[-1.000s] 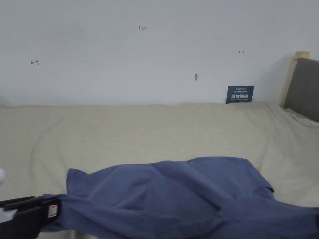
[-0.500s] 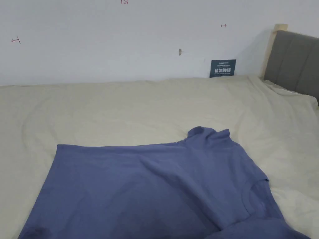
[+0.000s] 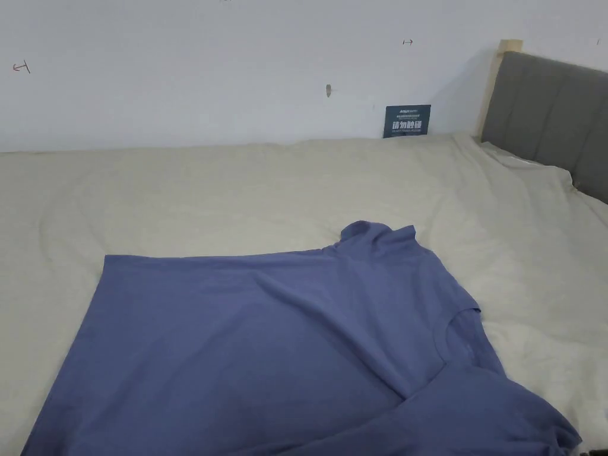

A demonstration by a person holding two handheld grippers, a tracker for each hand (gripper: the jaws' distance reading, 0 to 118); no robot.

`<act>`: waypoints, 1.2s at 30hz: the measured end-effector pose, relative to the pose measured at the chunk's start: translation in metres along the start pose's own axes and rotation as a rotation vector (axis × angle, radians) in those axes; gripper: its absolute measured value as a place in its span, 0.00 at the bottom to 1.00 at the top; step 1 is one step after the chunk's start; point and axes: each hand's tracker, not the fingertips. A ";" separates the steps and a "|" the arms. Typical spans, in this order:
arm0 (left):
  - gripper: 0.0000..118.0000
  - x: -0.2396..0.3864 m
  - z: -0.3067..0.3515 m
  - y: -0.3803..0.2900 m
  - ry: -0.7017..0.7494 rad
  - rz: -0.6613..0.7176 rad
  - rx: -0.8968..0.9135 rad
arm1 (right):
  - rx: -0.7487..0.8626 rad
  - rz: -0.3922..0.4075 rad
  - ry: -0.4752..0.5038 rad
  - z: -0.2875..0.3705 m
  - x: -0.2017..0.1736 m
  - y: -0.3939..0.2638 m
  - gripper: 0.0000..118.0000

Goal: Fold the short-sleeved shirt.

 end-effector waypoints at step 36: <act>0.00 0.063 0.090 -0.052 0.099 0.141 0.537 | 0.585 -0.239 0.226 0.093 -0.082 0.015 0.00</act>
